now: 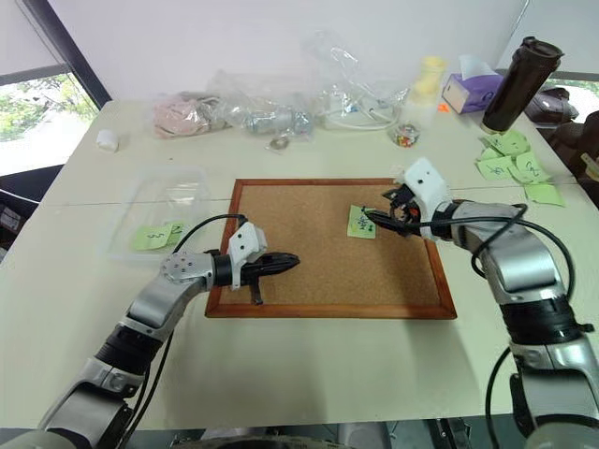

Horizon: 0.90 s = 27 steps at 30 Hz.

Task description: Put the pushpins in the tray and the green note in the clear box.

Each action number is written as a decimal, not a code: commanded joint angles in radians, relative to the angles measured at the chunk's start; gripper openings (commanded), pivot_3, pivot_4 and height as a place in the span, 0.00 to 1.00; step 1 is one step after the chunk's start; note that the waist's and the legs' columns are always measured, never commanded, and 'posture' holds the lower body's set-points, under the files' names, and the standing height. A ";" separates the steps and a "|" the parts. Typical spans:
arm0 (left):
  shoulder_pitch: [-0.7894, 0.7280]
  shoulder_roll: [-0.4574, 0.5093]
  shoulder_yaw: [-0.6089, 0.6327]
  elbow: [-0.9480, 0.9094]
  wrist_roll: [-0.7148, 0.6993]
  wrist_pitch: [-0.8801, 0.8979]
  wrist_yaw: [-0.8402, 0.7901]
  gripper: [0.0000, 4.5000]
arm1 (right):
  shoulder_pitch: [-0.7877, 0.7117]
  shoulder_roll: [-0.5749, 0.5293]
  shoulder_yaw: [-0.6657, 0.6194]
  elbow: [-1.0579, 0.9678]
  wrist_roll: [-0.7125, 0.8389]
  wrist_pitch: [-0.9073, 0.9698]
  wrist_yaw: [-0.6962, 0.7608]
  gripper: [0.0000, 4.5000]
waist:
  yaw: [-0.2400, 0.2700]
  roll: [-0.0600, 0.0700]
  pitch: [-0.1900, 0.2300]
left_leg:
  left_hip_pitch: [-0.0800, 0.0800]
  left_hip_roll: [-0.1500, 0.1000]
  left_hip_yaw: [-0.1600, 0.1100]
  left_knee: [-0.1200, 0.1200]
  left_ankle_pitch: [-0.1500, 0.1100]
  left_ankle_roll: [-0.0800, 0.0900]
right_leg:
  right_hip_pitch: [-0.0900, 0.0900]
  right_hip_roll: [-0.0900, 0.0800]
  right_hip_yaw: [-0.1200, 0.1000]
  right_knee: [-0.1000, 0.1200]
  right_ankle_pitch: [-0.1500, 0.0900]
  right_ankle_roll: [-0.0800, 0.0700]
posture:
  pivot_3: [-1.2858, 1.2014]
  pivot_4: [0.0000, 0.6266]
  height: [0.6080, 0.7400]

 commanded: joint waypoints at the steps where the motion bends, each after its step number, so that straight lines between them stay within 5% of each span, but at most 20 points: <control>1: 0.016 -0.006 0.013 0.037 0.035 -0.013 0.037 0.01 | -0.059 0.027 0.025 0.063 -0.037 0.000 0.003 0.63 | 0.000 0.000 0.000 | 0.000 -0.001 0.000 0.000 0.000 0.000 | 0.000 0.000 0.000 0.000 0.000 0.000 | 0.52 0.24 1.00; 23: 0.082 -0.002 0.011 -0.050 0.033 0.020 0.036 0.01 | -0.186 0.153 0.055 0.348 -0.166 -0.078 0.003 0.63 | -0.014 0.001 -0.001 | 0.001 -0.001 0.000 0.000 0.000 0.000 | -0.002 0.000 0.001 0.006 0.000 0.000 | 0.52 0.24 1.00; 27: 0.085 0.001 0.011 -0.050 0.035 0.018 0.036 0.00 | -0.190 0.167 0.051 0.350 -0.164 -0.081 0.006 0.35 | -0.016 0.001 -0.001 | 0.001 -0.001 0.000 0.000 0.000 0.000 | -0.003 0.000 0.001 0.006 0.000 0.000 | 0.52 0.24 1.00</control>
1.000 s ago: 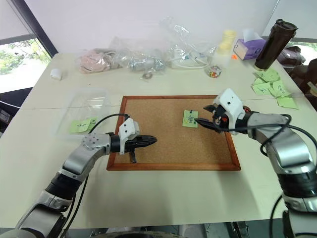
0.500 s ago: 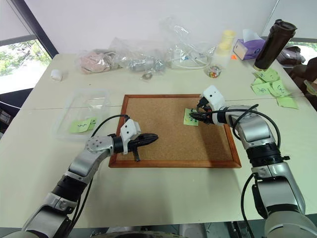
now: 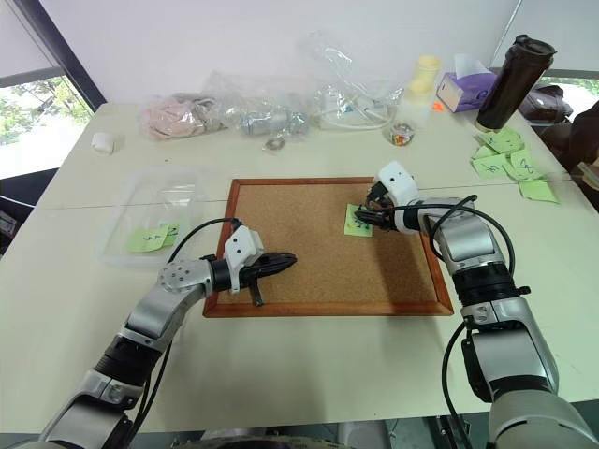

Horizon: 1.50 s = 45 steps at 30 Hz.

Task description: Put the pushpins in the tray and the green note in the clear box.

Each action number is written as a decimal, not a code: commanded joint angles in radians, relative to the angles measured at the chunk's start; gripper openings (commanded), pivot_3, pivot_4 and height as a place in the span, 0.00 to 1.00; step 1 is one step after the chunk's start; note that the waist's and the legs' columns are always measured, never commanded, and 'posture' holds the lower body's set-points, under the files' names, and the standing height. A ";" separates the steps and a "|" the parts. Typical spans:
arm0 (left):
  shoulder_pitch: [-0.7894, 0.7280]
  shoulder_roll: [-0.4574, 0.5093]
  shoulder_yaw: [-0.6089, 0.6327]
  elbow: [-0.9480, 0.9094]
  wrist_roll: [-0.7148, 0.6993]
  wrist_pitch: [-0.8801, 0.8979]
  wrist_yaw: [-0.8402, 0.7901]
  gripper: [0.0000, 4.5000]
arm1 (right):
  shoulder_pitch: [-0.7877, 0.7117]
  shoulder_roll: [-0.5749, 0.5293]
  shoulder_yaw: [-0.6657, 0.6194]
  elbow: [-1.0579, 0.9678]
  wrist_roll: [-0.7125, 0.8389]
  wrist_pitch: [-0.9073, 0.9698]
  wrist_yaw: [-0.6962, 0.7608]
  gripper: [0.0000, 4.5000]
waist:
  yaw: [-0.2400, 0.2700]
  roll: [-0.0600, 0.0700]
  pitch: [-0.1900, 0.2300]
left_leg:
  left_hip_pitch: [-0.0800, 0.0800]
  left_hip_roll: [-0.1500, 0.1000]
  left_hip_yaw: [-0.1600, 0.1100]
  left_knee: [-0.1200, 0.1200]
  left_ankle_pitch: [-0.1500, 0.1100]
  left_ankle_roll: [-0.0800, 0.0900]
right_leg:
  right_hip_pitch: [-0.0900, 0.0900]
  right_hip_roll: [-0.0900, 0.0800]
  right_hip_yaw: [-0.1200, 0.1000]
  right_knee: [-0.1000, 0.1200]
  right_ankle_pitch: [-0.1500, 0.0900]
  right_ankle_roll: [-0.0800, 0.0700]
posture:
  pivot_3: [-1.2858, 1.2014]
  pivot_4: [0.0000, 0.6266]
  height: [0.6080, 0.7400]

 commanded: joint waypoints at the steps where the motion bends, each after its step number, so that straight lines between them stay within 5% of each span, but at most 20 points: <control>1: 0.022 0.010 -0.014 0.006 0.018 0.019 -0.006 0.00 | -0.029 0.015 -0.029 -0.017 0.006 -0.011 0.007 0.24 | -0.001 0.000 0.000 | 0.000 0.000 0.000 0.000 0.000 0.000 | 0.000 0.000 0.000 0.000 0.000 0.000 | 0.52 0.24 1.00; 3: 0.022 0.011 -0.012 0.008 0.018 0.018 -0.006 0.00 | -0.029 0.020 -0.031 -0.020 0.006 -0.009 0.006 0.01 | -0.003 0.000 0.000 | 0.000 0.000 0.000 0.000 0.000 0.000 | 0.000 0.000 0.000 0.000 0.000 0.000 | 0.52 0.24 1.00; 27: 0.035 0.024 -0.011 -0.016 0.005 0.070 -0.019 0.00 | -0.027 -0.020 -0.155 -0.209 0.074 0.113 -0.030 0.01 | -0.009 0.000 0.000 | -0.002 0.000 0.000 0.000 0.000 0.000 | -0.003 0.000 0.001 0.002 0.000 0.000 | 0.52 0.24 1.00; 36: 0.040 0.017 -0.016 -0.018 0.007 0.073 -0.019 0.00 | 0.079 -0.113 -0.270 -0.338 0.086 0.187 -0.074 0.01 | -0.009 0.000 0.000 | -0.001 0.000 0.000 -0.001 0.000 0.000 | -0.003 0.000 0.001 0.002 0.000 0.000 | 0.52 0.24 1.00; 45: 0.034 0.017 -0.017 -0.007 0.009 0.063 -0.027 0.00 | 0.271 -0.244 -0.424 -0.230 0.077 0.122 -0.100 0.01 | -0.008 0.000 0.000 | 0.000 0.000 0.001 -0.001 0.000 0.000 | -0.002 0.000 0.001 0.002 0.000 0.000 | 0.52 0.24 1.00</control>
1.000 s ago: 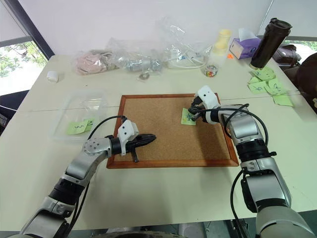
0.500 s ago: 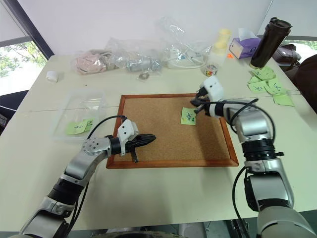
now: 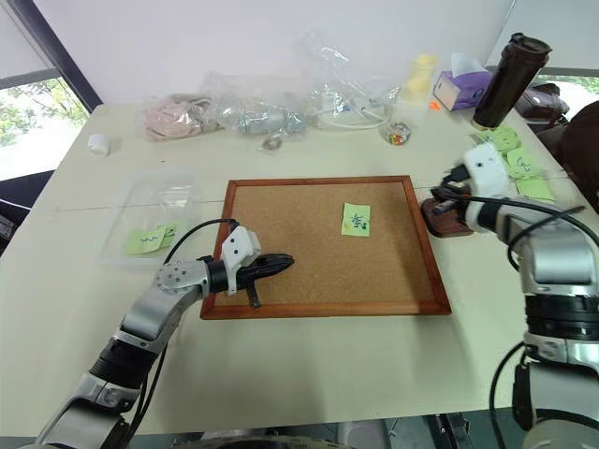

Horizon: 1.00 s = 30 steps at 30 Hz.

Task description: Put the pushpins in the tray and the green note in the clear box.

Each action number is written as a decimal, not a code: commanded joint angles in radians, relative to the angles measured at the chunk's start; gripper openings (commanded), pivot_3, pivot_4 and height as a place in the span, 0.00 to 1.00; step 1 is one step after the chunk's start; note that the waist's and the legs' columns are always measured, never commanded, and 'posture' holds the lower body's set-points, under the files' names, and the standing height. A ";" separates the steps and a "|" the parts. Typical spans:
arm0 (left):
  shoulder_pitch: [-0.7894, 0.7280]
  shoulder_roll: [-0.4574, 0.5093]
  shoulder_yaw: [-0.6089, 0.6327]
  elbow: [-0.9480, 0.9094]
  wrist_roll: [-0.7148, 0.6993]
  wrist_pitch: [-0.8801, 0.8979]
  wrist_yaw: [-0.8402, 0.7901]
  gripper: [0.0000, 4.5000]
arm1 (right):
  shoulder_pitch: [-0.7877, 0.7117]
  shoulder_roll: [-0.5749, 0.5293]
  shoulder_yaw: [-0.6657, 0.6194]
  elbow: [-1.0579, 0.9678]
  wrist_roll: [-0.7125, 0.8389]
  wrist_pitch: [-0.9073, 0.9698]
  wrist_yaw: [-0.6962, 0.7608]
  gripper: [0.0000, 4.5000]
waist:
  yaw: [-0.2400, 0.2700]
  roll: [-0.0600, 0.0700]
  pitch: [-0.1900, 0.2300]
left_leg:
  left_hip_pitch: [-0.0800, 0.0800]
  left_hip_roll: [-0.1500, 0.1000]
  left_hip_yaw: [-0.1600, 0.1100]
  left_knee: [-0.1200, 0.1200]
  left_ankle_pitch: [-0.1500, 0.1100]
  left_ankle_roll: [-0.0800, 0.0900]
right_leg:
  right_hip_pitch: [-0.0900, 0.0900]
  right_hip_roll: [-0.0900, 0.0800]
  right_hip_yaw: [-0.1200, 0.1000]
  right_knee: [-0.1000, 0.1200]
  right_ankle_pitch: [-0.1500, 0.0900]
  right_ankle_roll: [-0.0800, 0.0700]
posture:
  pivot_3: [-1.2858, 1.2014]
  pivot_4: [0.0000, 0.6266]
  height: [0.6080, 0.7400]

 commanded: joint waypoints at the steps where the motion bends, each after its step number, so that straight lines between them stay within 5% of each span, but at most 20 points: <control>1: 0.020 0.005 -0.025 0.027 0.012 0.018 -0.017 0.00 | 0.024 -0.033 -0.056 0.014 0.007 -0.036 0.001 0.01 | -0.001 0.001 -0.001 | 0.000 0.000 0.001 0.000 0.000 0.000 | 0.000 0.000 0.001 0.000 0.000 0.000 | 0.52 0.24 1.00; 14: 0.001 0.004 -0.024 0.053 0.017 0.007 -0.025 0.00 | 0.042 0.006 -0.034 0.061 0.015 -0.065 -0.010 0.01 | -0.001 0.001 -0.001 | 0.001 0.000 0.001 0.000 0.000 0.000 | 0.000 0.000 0.002 0.000 0.000 0.000 | 0.52 0.24 1.00; 17: 0.000 0.003 -0.023 0.053 0.019 0.006 -0.023 0.00 | 0.037 0.013 -0.026 0.086 0.013 -0.081 -0.011 0.22 | 0.000 0.001 -0.001 | 0.001 0.000 0.001 0.000 0.000 0.000 | 0.000 0.000 0.002 0.000 0.000 0.000 | 0.52 0.24 1.00; 24: 0.002 0.005 -0.017 0.049 0.019 0.010 -0.015 0.00 | 0.023 0.020 -0.010 0.105 0.015 -0.095 -0.007 0.99 | 0.000 0.001 -0.001 | 0.001 0.000 0.001 0.000 0.000 0.000 | 0.001 0.000 0.001 0.000 0.000 0.000 | 0.52 0.24 1.00; 30: 0.007 0.007 -0.015 0.039 0.018 0.016 -0.011 0.00 | 0.005 0.012 -0.024 0.056 0.036 -0.088 0.005 0.99 | 0.000 0.001 -0.001 | 0.001 0.000 0.001 0.000 0.000 0.000 | 0.001 0.000 0.001 0.000 0.000 0.000 | 0.52 0.24 1.00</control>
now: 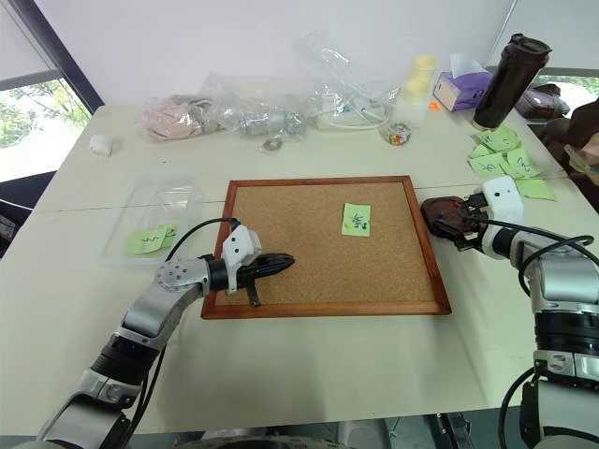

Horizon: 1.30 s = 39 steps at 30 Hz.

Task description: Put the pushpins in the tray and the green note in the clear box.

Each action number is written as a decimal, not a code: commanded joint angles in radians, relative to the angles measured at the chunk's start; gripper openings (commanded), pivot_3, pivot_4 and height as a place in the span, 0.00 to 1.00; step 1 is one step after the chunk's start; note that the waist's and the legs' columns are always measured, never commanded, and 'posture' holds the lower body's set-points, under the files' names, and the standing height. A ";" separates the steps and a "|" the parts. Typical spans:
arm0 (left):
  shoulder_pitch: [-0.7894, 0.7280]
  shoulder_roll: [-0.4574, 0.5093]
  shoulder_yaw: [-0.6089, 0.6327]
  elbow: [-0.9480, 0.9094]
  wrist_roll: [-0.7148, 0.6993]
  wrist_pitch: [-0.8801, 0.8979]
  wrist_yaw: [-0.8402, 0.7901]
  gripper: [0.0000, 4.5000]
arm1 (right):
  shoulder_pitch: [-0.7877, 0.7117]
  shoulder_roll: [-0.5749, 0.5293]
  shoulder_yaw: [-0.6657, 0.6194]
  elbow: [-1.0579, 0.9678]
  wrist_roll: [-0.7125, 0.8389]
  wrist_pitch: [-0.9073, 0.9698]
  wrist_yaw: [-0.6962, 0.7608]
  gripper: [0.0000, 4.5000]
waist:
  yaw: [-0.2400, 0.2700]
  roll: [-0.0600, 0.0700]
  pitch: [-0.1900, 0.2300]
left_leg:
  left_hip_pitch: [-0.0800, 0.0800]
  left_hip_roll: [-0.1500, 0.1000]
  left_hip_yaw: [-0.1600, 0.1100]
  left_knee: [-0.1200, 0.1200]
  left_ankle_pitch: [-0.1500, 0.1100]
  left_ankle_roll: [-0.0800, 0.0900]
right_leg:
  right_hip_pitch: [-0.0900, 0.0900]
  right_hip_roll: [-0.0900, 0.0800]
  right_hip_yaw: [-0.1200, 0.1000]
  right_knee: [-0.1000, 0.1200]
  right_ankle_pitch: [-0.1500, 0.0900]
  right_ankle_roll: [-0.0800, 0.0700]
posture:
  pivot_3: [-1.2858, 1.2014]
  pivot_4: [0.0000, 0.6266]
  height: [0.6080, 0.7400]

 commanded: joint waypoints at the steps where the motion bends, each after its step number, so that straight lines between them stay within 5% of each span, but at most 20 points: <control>1: 0.025 0.007 -0.016 0.014 0.017 0.025 0.001 0.00 | -0.037 -0.010 -0.030 -0.085 0.039 -0.004 0.014 0.99 | 0.000 0.000 0.000 | 0.000 0.000 0.000 0.000 0.000 0.000 | 0.000 0.000 0.000 0.000 0.000 0.000 | 0.52 0.24 1.00; 10: 0.021 0.000 -0.021 0.012 0.016 0.030 0.001 0.00 | 0.007 0.121 0.059 -0.363 0.147 0.107 0.012 0.99 | 0.003 0.000 0.000 | 0.000 0.001 0.000 0.000 0.000 0.000 | 0.000 0.000 0.000 0.000 0.000 0.000 | 0.52 0.24 1.00; 26: 0.024 0.004 -0.016 0.004 0.016 0.031 0.006 0.00 | 0.053 0.234 0.179 -0.322 0.083 0.020 -0.046 0.99 | 0.014 0.000 0.000 | 0.000 0.000 0.000 0.000 0.000 0.000 | -0.001 0.000 0.000 0.000 0.000 0.000 | 0.52 0.24 1.00; 29: 0.026 0.005 -0.015 0.001 0.016 0.032 0.007 0.00 | 0.055 0.238 0.185 -0.304 0.067 -0.002 -0.054 0.81 | 0.014 0.000 0.000 | 0.000 0.000 0.000 0.000 0.000 0.000 | -0.001 0.000 0.000 0.000 0.000 0.000 | 0.52 0.24 1.00; 35: 0.028 0.009 -0.013 -0.001 0.017 0.032 0.006 0.00 | 0.065 0.234 0.199 -0.313 0.051 -0.018 -0.056 0.13 | 0.013 0.000 0.000 | 0.000 0.000 0.000 0.000 0.000 0.000 | -0.001 0.000 0.000 0.000 0.000 0.000 | 0.52 0.24 1.00; 39: 0.029 0.012 -0.012 -0.003 0.016 0.034 0.004 0.00 | 0.075 0.228 0.213 -0.342 0.039 -0.023 -0.061 0.13 | 0.013 0.000 0.000 | 0.000 0.000 0.000 0.000 0.000 0.000 | -0.001 0.000 0.000 0.000 0.000 0.000 | 0.52 0.24 1.00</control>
